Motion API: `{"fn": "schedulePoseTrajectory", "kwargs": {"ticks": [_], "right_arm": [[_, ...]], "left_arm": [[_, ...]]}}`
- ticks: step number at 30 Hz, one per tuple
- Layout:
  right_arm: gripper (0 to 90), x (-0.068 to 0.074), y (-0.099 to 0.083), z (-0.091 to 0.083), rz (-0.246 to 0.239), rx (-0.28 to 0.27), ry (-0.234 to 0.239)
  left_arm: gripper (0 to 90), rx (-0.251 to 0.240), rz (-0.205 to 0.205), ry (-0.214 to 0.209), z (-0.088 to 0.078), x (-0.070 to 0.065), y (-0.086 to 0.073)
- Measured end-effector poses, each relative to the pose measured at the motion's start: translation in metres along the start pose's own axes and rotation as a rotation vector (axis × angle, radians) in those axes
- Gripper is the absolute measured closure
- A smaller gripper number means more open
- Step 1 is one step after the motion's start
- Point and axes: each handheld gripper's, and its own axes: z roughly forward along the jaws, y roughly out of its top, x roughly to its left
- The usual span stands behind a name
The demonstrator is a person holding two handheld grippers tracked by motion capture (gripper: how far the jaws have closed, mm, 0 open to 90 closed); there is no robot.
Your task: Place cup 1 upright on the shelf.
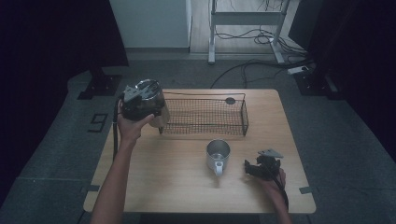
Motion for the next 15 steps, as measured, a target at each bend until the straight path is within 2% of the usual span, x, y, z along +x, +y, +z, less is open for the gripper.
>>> {"fn": "schedulePoseTrajectory", "kwargs": {"ticks": [15], "right_arm": [[12.5, 0.000, 0.000, 0.000, 0.000, 0.000, 0.000]], "left_arm": [[4.0, 0.015, 0.011, -0.012, 0.023, -0.010, 0.007]]}}
